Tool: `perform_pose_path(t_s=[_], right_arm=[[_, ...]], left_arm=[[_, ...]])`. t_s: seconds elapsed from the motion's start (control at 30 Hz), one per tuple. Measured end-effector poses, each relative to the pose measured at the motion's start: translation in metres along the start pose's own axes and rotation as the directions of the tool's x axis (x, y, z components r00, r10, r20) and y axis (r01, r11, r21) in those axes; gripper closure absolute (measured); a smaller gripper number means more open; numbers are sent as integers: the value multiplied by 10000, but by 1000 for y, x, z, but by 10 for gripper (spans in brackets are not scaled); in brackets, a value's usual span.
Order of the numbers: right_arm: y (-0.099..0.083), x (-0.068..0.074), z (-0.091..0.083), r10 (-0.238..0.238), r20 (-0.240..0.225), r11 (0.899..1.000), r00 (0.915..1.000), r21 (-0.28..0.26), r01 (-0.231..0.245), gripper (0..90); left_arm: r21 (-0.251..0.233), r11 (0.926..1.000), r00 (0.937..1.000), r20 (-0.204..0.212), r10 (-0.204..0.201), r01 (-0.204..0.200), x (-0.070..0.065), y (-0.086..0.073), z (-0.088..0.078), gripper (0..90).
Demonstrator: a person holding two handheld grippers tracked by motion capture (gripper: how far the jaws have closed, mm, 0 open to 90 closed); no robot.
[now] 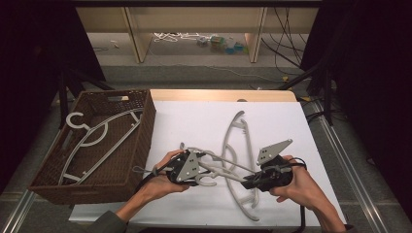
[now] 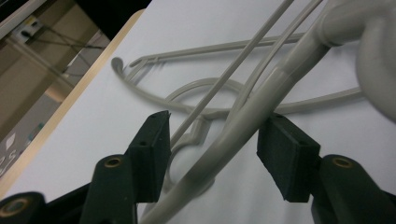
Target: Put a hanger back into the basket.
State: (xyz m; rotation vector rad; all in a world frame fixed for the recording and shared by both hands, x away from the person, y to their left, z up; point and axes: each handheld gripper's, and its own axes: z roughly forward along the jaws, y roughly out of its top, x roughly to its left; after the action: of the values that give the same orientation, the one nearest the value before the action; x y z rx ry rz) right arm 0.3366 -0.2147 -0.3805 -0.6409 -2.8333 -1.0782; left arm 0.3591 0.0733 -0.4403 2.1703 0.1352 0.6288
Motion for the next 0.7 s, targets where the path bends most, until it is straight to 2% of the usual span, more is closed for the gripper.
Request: perform_pose_path(t_s=[0.03, 0.07, 0.1, 0.13, 0.17, 0.2, 0.23, 0.27, 0.3, 0.33, 0.4, 0.43, 0.5, 0.6, 0.7], right_arm=[[0, 0, 0, -49, -9, 10000, 10000, -29, 49, 827], [0, 0, 0, -3, 1, 10000, 10000, -10, 3, 827], [0, 0, 0, -16, 60, 10000, 10000, -13, 16, 827], [0, -1, 0, -38, 8, 10000, 10000, -33, 38, 827], [0, -1, 0, -38, 8, 10000, 10000, -33, 38, 827], [-1, -1, -1, -86, -79, 9999, 9999, -85, 86, 827], [-1, -1, -1, -86, -79, 9999, 9999, -85, 86, 827], [0, -1, -1, -128, -173, 9998, 9998, -122, 126, 827], [0, 0, 0, -161, -212, 9998, 9996, -147, 158, 827], [0, 0, 0, -176, -169, 9997, 9997, -152, 173, 827], [-1, -1, -1, -171, -214, 9997, 9996, -159, 167, 827], [-1, -1, -1, -183, -229, 9996, 9996, -232, 178, 827], [-1, -2, -3, -168, -314, 9994, 9994, -310, 158, 825], [-2, -4, -6, -249, -414, 9985, 9988, -503, 228, 821], [-2, -4, -7, -471, -172, 9975, 9987, -533, 461, 806]], left_arm=[[0, 10000, 10000, 0, 0, 0, 0, 0, 0, 480], [-119, 9996, 9995, 195, 244, -241, 2, -1, 2, 491], [-207, 9996, 9991, 355, 210, -203, 2, -1, 3, 520], [-155, 9990, 9979, 485, 428, -421, 3, -2, 3, 546], [-155, 9990, 9979, 485, 428, -421, 3, -2, 3, 558], [-230, 9982, 9961, 674, 575, -561, 2, -3, 5, 574], [-230, 9982, 9961, 674, 575, -561, 2, -3, 5, 592], [-142, 9965, 9936, 764, 835, -827, 2, -3, 6, 616], [-142, 9957, 9922, 833, 926, -918, 3, -3, 6, 648], [-133, 9956, 9918, 873, 936, -928, 2, -2, 6, 657], [-121, 9920, 9872, 975, 1263, -1258, 3, -1, 4, 675], [-121, 9920, 9872, 975, 1263, -1258, 3, -1, 4, 680], [-137, 9861, 9816, 946, 1660, -1655, 4, 3, 0, 690], [-89, 9788, 9749, 876, 2048, -2048, 4, 7, -3, 704], [164, 9690, 9662, 831, 2442, -2463, 2, 11, -5, 720]])
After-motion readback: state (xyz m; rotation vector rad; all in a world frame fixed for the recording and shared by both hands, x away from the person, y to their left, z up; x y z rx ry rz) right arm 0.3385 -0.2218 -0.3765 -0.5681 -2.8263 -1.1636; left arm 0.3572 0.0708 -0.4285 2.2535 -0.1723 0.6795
